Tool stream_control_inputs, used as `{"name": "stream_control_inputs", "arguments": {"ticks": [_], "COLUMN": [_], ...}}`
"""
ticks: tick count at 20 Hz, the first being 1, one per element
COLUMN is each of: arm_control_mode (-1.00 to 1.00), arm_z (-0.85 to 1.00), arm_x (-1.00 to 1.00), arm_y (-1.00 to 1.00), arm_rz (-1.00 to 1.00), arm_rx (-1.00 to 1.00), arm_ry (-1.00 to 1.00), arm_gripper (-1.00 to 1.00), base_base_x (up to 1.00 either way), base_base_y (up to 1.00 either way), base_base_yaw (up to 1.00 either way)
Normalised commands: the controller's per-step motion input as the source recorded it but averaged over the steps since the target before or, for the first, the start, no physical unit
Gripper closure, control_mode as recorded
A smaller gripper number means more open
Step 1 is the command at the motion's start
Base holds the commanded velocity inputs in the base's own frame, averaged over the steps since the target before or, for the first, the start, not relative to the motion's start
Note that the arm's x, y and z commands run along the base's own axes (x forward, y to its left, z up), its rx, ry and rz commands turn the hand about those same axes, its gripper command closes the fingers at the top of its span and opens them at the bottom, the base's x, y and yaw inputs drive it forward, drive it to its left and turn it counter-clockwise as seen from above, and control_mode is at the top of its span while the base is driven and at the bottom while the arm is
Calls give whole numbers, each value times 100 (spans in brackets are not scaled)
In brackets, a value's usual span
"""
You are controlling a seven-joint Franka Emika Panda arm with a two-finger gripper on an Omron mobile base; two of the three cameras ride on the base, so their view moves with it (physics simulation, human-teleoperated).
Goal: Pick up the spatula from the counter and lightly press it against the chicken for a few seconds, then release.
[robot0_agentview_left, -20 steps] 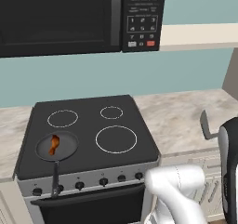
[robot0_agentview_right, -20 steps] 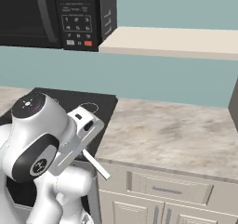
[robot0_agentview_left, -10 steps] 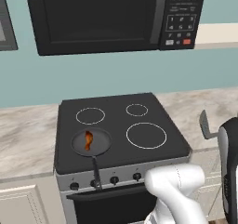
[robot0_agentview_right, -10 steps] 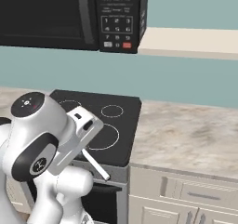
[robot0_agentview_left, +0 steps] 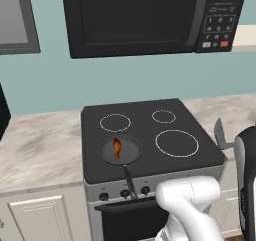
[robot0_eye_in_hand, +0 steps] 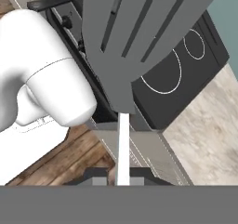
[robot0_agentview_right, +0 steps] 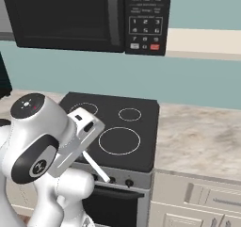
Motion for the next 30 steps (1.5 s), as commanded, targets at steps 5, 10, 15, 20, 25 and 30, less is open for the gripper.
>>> {"name": "stream_control_inputs", "arguments": {"ticks": [5,10,15,20,25,30], "arm_control_mode": [100,100,100,100,100,-100], "arm_z": [0,0,0,0,0,0], "arm_x": [0,0,0,0,0,0], "arm_y": [0,0,0,0,0,11], "arm_rz": [0,0,0,0,0,0], "arm_rx": [0,0,0,0,0,0], "arm_ry": [0,0,0,0,0,1], "arm_gripper": [100,100,100,100,100,100], "base_base_x": [0,0,0,0,0,0], "base_base_y": [37,40,42,43,39,21], "base_base_yaw": [0,0,0,0,0,0]}}
